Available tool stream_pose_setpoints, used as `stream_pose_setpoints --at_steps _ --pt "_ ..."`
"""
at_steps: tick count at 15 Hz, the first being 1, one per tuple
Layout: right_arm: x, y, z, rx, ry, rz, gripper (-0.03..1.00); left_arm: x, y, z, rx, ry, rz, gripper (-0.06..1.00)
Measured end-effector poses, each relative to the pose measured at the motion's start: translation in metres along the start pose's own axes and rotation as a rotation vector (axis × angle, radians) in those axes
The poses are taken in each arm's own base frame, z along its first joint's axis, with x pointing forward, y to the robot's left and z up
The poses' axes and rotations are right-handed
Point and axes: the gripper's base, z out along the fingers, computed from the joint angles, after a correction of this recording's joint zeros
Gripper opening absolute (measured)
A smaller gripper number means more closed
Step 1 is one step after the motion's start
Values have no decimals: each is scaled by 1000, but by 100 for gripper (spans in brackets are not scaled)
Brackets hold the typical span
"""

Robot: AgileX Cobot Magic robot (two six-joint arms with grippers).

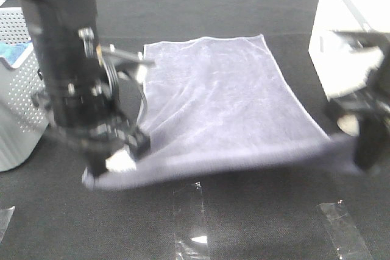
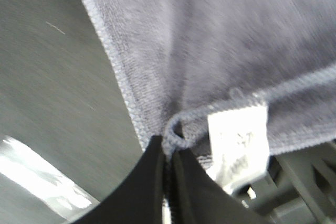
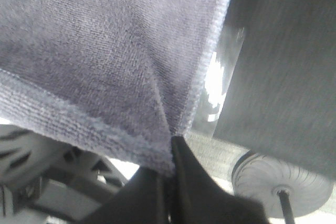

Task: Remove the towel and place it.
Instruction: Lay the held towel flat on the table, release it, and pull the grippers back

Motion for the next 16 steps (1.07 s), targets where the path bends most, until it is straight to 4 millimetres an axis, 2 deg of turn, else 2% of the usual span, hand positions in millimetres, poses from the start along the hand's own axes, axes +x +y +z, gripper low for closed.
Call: stream_pose_setpoints --at_steps 5,10,13,14,16 --pt "52 3 4 -46 -38 7 0 40 -46 29 -30 118 51 0" --pt "71 1 28 -54 46 14 0 53 -72 36 -45 143 91 0" --pt "76 3 35 -83 73 23 0 69 -76 51 -20 219 73 0" --pt "76 3 35 -83 73 23 0 69 -76 51 -20 219 73 0" --pt "83 6 46 -128 121 44 0 82 -72 64 -7 274 41 0"
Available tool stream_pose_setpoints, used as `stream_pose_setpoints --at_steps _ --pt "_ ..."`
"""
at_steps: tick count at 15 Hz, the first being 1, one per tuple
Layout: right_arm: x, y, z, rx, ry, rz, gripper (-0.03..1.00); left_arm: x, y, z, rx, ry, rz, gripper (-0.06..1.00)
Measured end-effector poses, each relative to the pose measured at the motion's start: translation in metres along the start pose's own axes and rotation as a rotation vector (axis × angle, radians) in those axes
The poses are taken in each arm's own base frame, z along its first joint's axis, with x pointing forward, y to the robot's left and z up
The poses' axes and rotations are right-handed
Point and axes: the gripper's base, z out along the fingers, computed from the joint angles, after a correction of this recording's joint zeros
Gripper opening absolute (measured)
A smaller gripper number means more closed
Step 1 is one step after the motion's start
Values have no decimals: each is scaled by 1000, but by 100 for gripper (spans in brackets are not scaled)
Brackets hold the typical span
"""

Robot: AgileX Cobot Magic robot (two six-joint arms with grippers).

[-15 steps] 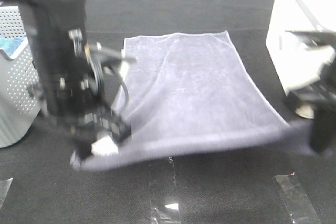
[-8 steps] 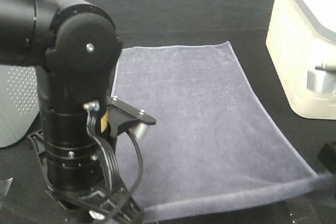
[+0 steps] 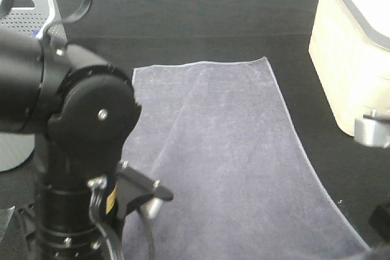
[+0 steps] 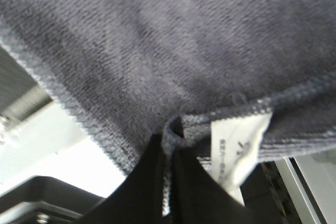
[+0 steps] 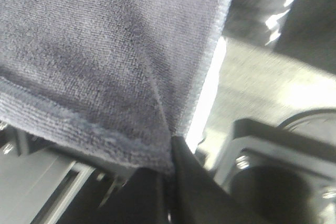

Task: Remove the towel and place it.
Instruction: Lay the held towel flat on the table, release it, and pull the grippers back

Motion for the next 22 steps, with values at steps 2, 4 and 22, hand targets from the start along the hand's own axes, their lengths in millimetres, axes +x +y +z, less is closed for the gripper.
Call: stream_pose_setpoints --at_steps 2,4,22 --pt "4 -1 7 -10 28 11 0 3 0 6 22 15 -21 0" --pt "6 -1 10 -20 37 16 0 4 0 7 30 22 -28 0" --pt "5 -2 10 -5 32 13 68 4 9 4 -81 25 27 66"
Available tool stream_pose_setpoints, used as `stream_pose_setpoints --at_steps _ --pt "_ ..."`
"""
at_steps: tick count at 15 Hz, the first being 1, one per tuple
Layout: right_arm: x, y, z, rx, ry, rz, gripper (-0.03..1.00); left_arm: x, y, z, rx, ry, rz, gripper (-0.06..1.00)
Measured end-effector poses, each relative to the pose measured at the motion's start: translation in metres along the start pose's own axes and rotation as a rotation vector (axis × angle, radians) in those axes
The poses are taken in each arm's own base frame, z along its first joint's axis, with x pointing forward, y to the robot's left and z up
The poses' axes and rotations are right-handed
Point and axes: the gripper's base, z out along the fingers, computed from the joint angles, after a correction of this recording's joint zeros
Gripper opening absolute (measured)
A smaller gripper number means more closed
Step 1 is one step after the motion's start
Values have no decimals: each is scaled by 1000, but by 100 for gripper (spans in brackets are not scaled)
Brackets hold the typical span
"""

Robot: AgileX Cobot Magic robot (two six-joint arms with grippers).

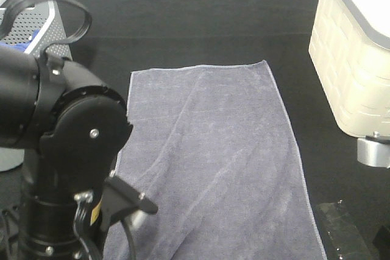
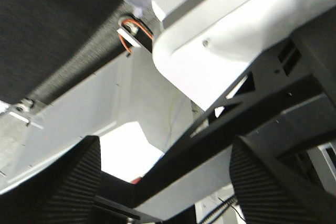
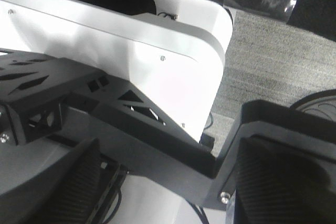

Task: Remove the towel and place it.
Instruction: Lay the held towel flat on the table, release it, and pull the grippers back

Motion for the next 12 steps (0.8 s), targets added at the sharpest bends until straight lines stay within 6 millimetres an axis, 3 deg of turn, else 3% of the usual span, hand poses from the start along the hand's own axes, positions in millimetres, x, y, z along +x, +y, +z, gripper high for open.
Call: stream_pose_setpoints --at_steps 2,5,7,12 --pt "-7 3 -10 0 -61 -11 68 -9 3 -24 -73 -112 23 66" --pt "-26 11 -44 1 -233 -44 62 -26 16 -59 -181 -277 -13 66" --pt "-44 17 -74 28 -354 -75 54 -40 39 -79 -176 -386 -94 64" --pt "-93 23 -123 126 -466 -115 52 -62 97 -123 -109 -628 -245 61"
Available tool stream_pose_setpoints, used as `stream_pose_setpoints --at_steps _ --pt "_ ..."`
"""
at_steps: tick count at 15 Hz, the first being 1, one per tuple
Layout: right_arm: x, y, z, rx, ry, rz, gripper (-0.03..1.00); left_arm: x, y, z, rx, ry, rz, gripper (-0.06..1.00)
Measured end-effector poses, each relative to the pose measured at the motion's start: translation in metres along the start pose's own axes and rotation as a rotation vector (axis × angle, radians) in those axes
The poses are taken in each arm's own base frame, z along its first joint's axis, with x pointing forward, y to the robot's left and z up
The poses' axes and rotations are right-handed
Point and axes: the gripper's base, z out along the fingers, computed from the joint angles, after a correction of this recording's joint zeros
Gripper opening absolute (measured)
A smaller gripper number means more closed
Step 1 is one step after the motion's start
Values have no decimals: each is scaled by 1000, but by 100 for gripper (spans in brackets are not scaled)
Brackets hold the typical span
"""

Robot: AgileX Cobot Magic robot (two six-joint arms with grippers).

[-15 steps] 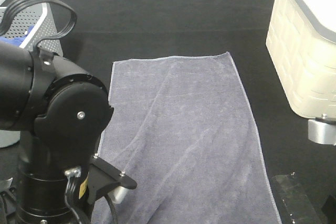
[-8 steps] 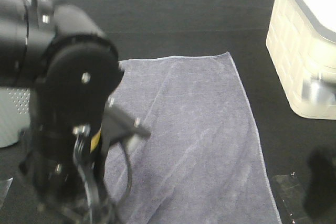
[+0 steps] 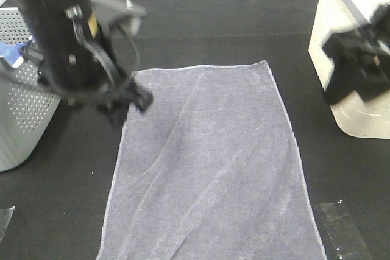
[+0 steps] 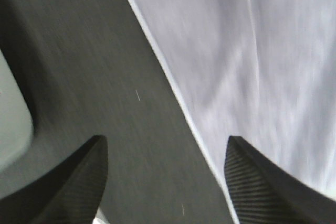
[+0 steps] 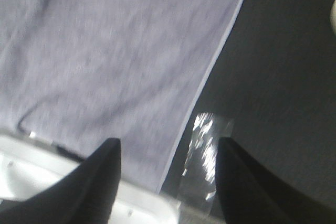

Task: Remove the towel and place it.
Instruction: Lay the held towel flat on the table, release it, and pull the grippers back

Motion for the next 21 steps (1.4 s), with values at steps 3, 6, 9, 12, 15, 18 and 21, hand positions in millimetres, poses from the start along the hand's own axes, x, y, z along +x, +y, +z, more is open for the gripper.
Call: stream_pose_setpoints --at_steps 3,6,9,12,15,18,21 --pt "-43 -2 2 21 -44 -11 52 -21 26 -3 20 -145 -83 61" --pt "-78 -4 12 26 -73 -13 52 -38 48 -3 36 -296 -142 61" --pt "-100 -6 21 41 -81 -20 52 -50 63 1 38 -375 -180 61" --pt "-139 -13 41 90 -131 -41 52 -75 83 32 30 -370 -246 61" --pt "-167 -18 63 121 -135 -55 52 -99 89 66 30 -346 -269 61" --pt "-181 -22 87 127 -106 -56 52 -127 96 90 45 -335 -322 61" --pt "-182 -24 102 126 -73 -54 52 -153 103 113 40 -291 -347 61"
